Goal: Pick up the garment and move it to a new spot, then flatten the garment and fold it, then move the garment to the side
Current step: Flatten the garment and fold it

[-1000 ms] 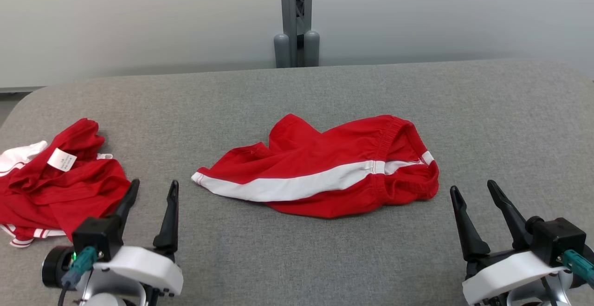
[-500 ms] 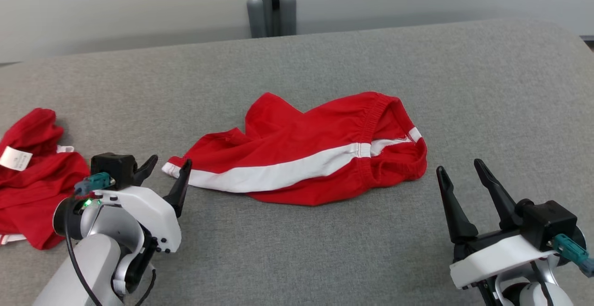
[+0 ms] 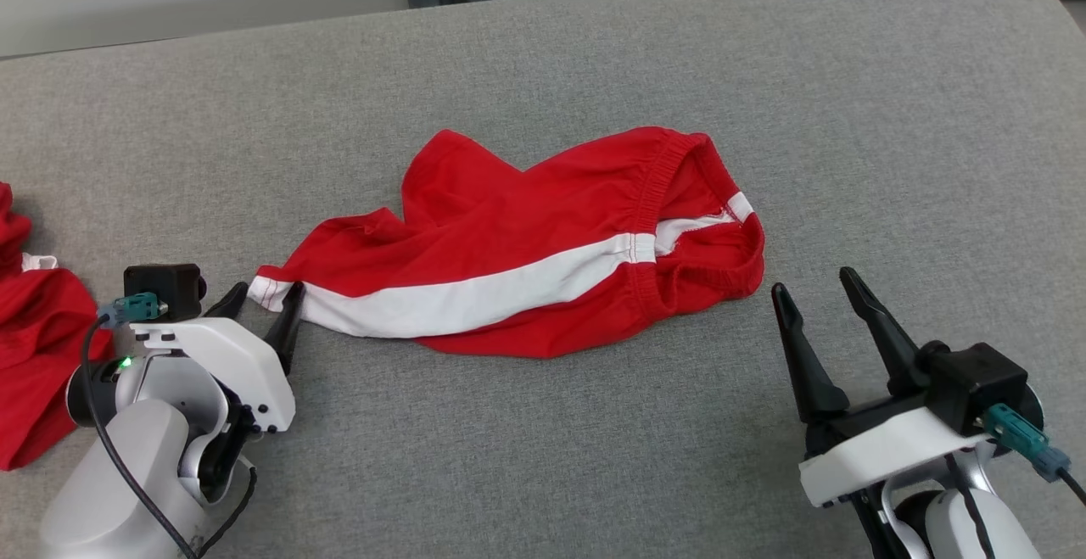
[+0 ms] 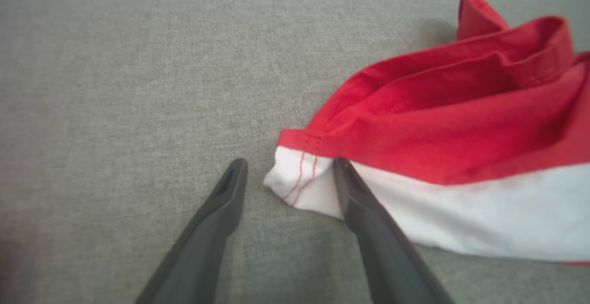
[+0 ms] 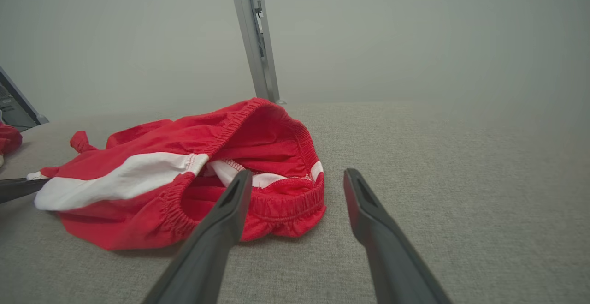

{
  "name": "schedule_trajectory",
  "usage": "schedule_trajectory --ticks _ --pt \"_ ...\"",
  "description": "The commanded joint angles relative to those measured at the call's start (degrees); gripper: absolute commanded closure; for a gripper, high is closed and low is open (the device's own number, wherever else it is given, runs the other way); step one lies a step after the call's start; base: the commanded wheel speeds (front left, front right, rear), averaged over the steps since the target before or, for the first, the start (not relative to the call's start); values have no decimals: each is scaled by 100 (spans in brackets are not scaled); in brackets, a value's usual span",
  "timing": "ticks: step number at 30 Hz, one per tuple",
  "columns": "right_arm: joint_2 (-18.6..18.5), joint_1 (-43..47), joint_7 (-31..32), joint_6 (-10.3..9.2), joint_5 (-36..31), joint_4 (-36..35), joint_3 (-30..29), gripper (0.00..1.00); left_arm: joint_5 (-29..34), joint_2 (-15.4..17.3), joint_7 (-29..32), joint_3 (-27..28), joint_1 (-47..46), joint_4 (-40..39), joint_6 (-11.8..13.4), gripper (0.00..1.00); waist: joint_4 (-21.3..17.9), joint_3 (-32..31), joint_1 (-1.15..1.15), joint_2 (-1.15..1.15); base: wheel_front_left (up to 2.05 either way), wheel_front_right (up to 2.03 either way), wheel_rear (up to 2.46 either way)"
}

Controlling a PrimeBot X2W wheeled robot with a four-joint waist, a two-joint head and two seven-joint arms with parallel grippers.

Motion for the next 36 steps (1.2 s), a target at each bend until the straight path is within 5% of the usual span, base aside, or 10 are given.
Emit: schedule_trajectory --ticks 1,2,9,21,23,25,36 --pt "-23 -143 -19 -2 -22 -13 67 0 47 10 -94 -31 -90 97 -38 71 24 16 0 0 0 0 0" --pt "-25 -169 -9 -2 -29 -6 119 0 60 -2 -153 -35 -120 147 -59 100 35 21 0 0 0 0 0" --pt "-296 -630 163 -2 381 258 806 0 134 -185 -355 -176 -358 300 -178 100 271 36 0 0 0 0 0" --pt "-795 -1797 153 -2 1385 1751 1842 0 242 -526 -550 -452 -656 315 -305 100 835 199 0 0 0 0 0" --pt "-805 -1862 125 -2 1443 1820 1921 7 239 -544 -590 -456 -666 317 -316 100 857 203 0 0 0 0 0" --pt "-872 -1985 13 -2 1669 1920 2123 100 235 -574 -727 -452 -638 306 -311 100 895 192 0 0 0 0 0" --pt "-1324 -1784 -401 -2 2201 760 2082 100 270 -256 -1271 -145 -324 -808 132 100 812 -178 0 0 0 0 0"
